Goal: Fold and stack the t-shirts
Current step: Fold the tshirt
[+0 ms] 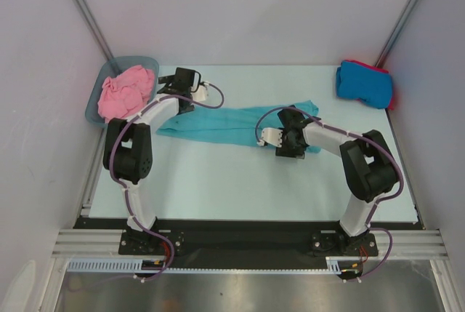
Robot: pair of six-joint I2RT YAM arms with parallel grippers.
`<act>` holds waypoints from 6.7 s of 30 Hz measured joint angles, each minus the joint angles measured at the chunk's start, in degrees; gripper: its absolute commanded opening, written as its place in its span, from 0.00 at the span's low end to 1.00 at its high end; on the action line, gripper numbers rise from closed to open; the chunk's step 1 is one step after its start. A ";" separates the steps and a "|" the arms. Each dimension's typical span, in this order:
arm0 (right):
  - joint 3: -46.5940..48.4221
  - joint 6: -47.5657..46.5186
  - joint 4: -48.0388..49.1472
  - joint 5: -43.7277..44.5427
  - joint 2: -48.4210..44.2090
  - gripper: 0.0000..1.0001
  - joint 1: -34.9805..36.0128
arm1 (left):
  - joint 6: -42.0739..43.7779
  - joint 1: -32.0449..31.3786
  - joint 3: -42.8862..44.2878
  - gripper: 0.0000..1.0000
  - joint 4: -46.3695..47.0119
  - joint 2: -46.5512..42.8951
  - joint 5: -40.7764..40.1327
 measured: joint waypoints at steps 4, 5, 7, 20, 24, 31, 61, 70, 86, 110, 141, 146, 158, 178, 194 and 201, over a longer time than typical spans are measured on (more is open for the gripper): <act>0.11 0.00 1.16 0.81 0.52 0.56 0.24 | 0.00 0.11 0.98 1.00 0.15 -0.02 0.00; 0.22 -0.02 1.53 1.16 0.74 0.54 0.35 | 0.02 0.11 1.01 1.00 0.17 -0.04 0.00; 0.42 -0.26 2.38 1.95 1.27 0.43 0.57 | 0.02 0.11 0.96 1.00 0.07 -0.22 0.04; 0.79 -2.38 5.44 4.09 3.54 0.10 0.59 | 0.13 0.59 -0.94 1.00 0.07 -2.99 0.04; 0.94 -4.70 6.29 4.04 3.89 0.10 -1.36 | 0.17 1.25 -0.94 1.00 0.04 -2.99 0.04; 4.11 -10.14 7.69 5.77 7.23 0.10 -7.58 | 0.20 1.57 -0.35 1.00 0.04 -2.99 0.11; 50.18 -22.73 16.06 15.39 40.30 0.85 -14.34 | -0.20 1.53 1.49 1.00 -0.50 -2.99 0.17; 27.78 -18.53 4.57 8.20 21.42 0.85 -12.59 | -0.90 1.53 1.64 1.00 -0.90 -2.93 0.11; 22.49 -4.61 -5.27 -7.93 9.88 0.75 16.46 | -4.24 3.26 6.19 1.00 -2.58 -1.36 -2.56; 38.80 -2.69 5.01 -9.73 27.93 0.66 29.31 | -32.89 14.97 5.46 1.00 -11.93 -7.61 -3.04; 26.99 5.57 -20.79 -16.15 15.19 0.00 22.77 | -29.70 14.88 15.91 1.00 -12.26 -3.98 -1.62; 20.09 8.02 -25.59 -16.24 9.33 0.00 19.74 | -27.54 13.77 23.76 1.00 -13.73 0.11 -0.96; -0.33 12.15 -30.64 -13.79 -4.90 0.00 10.12 | -26.53 -1.79 43.21 1.00 -23.15 15.93 10.51; -12.26 14.08 -26.75 -7.78 -18.67 0.00 2.84 | -58.60 -7.02 48.30 1.00 -26.99 29.83 64.94; -12.98 15.67 -25.20 -4.26 -18.80 0.36 2.67 | -96.24 -5.66 42.86 1.00 5.66 39.93 85.44; -11.02 15.93 -25.29 -2.40 -16.96 0.53 2.47 | -104.94 -6.47 45.64 1.00 17.64 43.56 82.71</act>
